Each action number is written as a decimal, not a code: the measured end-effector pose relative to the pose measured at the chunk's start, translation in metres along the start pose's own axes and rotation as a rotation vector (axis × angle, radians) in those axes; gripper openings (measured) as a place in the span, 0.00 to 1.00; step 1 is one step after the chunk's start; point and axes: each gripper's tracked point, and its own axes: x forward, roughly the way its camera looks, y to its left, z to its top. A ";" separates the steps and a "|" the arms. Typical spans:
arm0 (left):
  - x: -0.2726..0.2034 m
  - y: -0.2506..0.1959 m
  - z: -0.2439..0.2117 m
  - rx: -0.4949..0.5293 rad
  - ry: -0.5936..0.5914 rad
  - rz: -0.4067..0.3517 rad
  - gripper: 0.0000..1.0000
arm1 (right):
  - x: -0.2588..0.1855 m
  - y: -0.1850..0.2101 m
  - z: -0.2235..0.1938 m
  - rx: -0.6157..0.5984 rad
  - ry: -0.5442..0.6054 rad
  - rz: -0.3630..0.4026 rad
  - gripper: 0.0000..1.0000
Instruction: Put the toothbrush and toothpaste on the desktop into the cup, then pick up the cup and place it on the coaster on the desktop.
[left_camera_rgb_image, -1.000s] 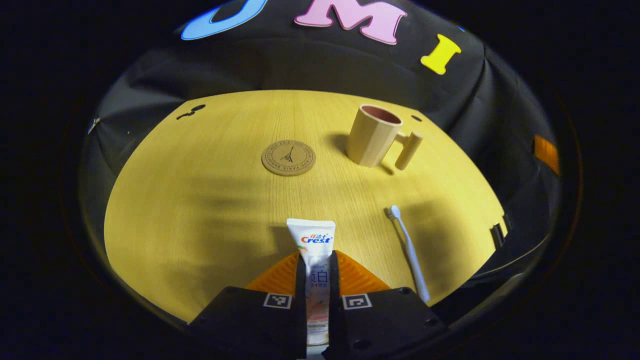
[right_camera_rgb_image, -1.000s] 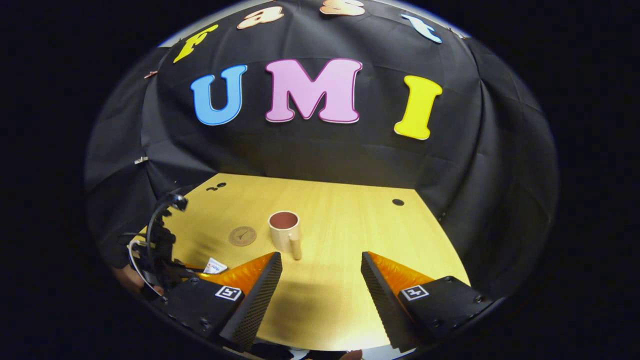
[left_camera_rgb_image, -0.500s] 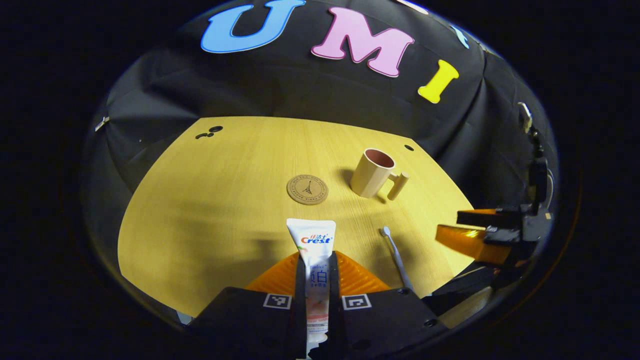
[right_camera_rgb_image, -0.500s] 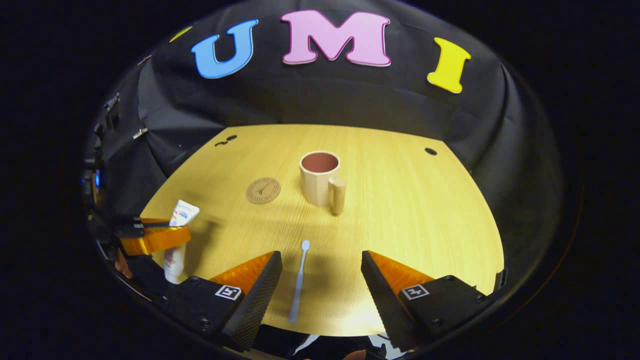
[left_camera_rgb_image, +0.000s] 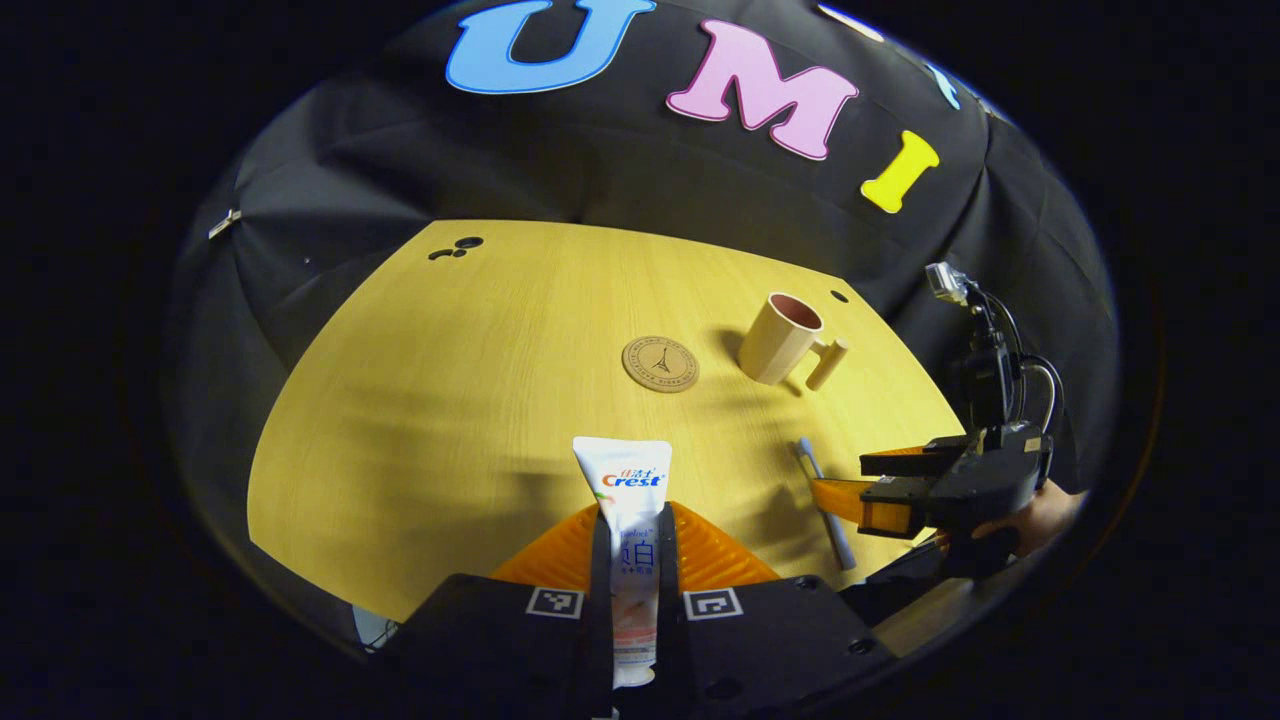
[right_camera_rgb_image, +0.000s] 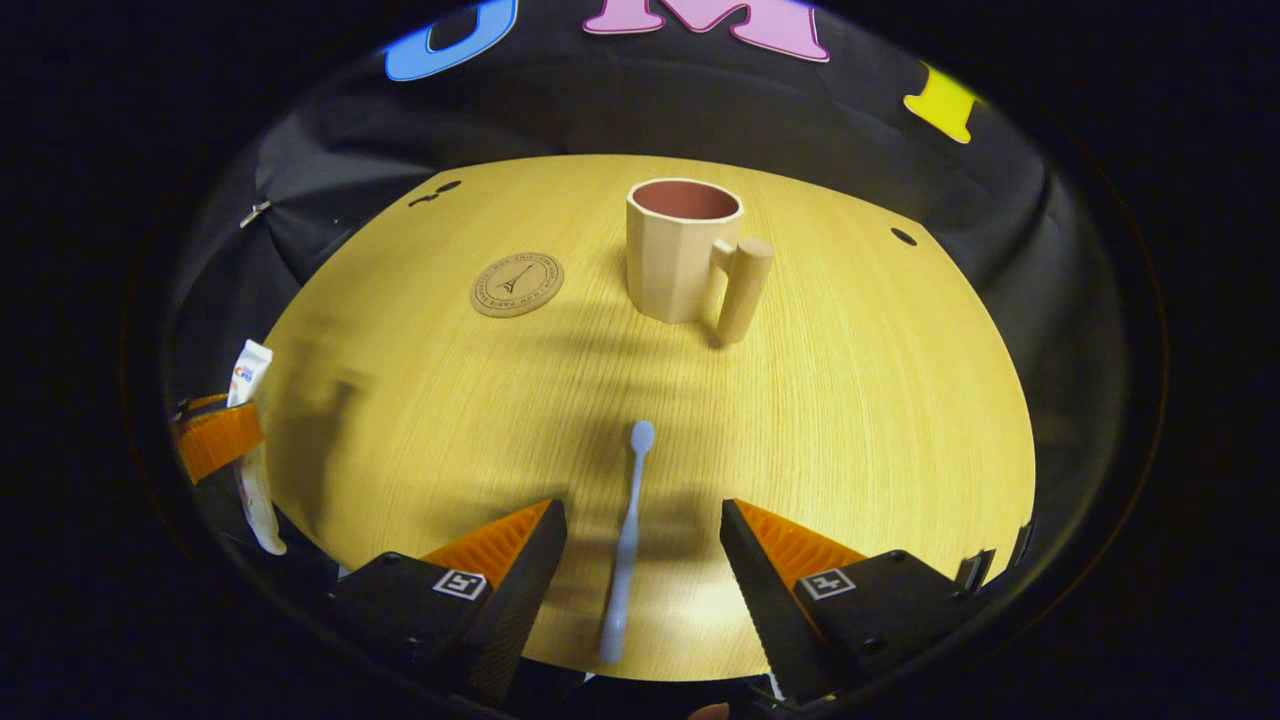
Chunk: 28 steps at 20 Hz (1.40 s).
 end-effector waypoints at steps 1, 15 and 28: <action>0.000 0.002 -0.002 -0.003 0.002 0.000 0.22 | 0.004 0.002 -0.001 0.005 0.013 -0.003 0.95; 0.007 0.006 -0.010 -0.054 -0.001 0.024 0.22 | 0.018 0.004 -0.020 0.089 0.174 -0.008 0.46; 0.005 -0.025 -0.002 -0.046 -0.050 0.011 0.22 | 0.009 0.019 -0.011 0.210 0.145 0.177 0.06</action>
